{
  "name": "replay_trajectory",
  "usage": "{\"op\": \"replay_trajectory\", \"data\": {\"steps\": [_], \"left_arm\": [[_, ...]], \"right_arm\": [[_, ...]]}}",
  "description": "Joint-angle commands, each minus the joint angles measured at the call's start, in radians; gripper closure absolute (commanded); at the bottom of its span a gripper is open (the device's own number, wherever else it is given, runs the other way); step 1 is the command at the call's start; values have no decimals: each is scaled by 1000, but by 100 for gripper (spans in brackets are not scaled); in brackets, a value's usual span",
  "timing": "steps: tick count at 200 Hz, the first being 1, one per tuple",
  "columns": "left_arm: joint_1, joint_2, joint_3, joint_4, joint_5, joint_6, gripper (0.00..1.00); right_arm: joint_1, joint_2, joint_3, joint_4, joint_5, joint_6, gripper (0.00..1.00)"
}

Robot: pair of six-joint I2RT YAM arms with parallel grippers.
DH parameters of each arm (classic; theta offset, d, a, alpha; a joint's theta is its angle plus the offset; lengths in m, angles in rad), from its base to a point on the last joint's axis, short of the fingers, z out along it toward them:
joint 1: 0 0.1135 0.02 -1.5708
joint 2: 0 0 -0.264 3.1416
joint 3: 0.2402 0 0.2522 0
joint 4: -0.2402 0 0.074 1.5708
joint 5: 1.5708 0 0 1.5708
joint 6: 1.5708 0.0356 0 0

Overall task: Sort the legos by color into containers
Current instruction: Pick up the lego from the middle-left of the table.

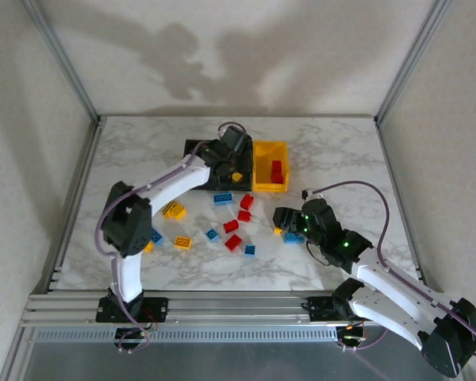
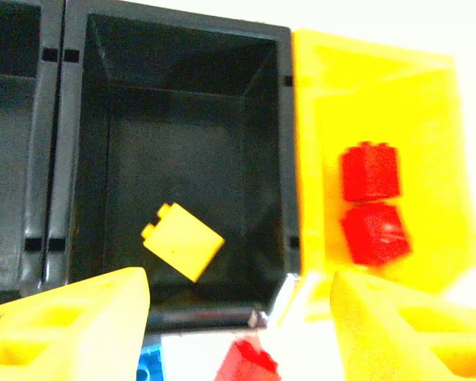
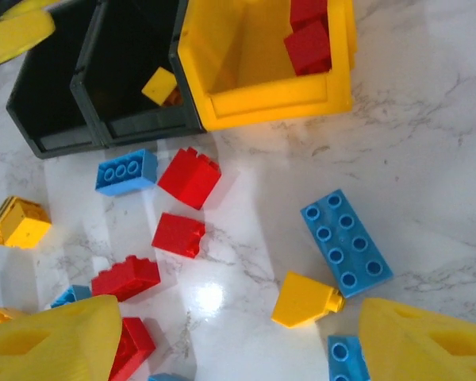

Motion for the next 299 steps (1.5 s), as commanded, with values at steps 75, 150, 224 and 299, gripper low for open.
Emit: {"op": "replay_trajectory", "data": {"steps": [75,150,224,299], "left_arm": [[-20,-575,-588,39,-55,-143,34],[-15,-757,-830,7,-60,-271,34],[-14,-838,-972,-115,-95,-329,26],[-8,-703,-1009,-45,-15,-231,14]], "right_arm": [[-4,-2,82,6,0,11,13],[81,254,153,77,-102,-47,42],[131,348,168,110,-108,-59,38],[133,342,147,120,-101,-60,38]]}}
